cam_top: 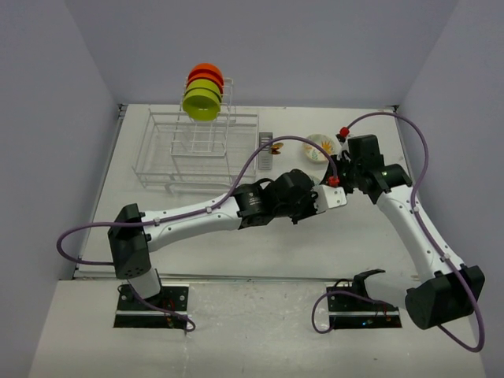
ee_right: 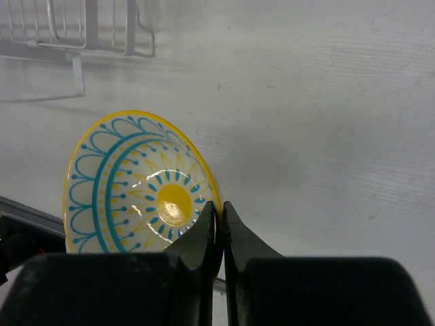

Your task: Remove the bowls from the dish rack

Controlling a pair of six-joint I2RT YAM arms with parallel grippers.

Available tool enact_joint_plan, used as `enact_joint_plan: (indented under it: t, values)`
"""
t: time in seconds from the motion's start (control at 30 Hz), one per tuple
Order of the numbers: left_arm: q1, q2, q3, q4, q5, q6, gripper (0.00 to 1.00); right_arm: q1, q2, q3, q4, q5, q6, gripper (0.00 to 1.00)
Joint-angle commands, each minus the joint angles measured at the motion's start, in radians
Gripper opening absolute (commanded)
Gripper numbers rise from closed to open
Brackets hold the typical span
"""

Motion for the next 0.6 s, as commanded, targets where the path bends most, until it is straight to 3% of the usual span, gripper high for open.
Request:
enact_joint_plan:
  t: [0.0, 0.2, 0.23, 0.3, 0.33, 0.37, 0.4, 0.53, 0.57]
  values:
    - [0.004, 0.009, 0.059, 0.050, -0.088, 0.037, 0.00, 0.003, 0.003, -0.014, 0.041, -0.027, -0.016, 0.00]
    - [0.001, 0.009, 0.014, 0.115, -0.178, 0.010, 0.00, 0.003, -0.009, -0.029, 0.159, -0.022, 0.044, 0.00]
    - [0.001, 0.001, 0.009, 0.121, -0.198, 0.002, 0.05, 0.002, -0.006, -0.031, 0.174, -0.007, 0.068, 0.00]
    - [0.001, -0.005, 0.007, 0.124, -0.273, -0.024, 0.30, -0.008, 0.006, -0.031, 0.223, 0.027, 0.090, 0.00]
    - [0.001, -0.016, 0.006, 0.127, -0.296, -0.032, 0.54, -0.018, 0.021, -0.028, 0.239, 0.053, 0.116, 0.00]
    - [0.001, -0.023, 0.006, 0.127, -0.326, -0.056, 0.95, -0.034, 0.029, -0.028, 0.260, 0.061, 0.128, 0.00]
    - [0.001, -0.031, 0.007, 0.129, -0.409, -0.076, 1.00, -0.073, 0.034, -0.042, 0.332, 0.061, 0.141, 0.00]
    - [0.001, -0.091, 0.015, 0.065, -0.611, -0.232, 1.00, -0.178, 0.072, -0.088, 0.524, 0.182, 0.252, 0.00]
    - [0.001, -0.105, 0.016, 0.041, -0.695, -0.333, 1.00, -0.190, 0.108, -0.082, 0.550, 0.241, 0.266, 0.00]
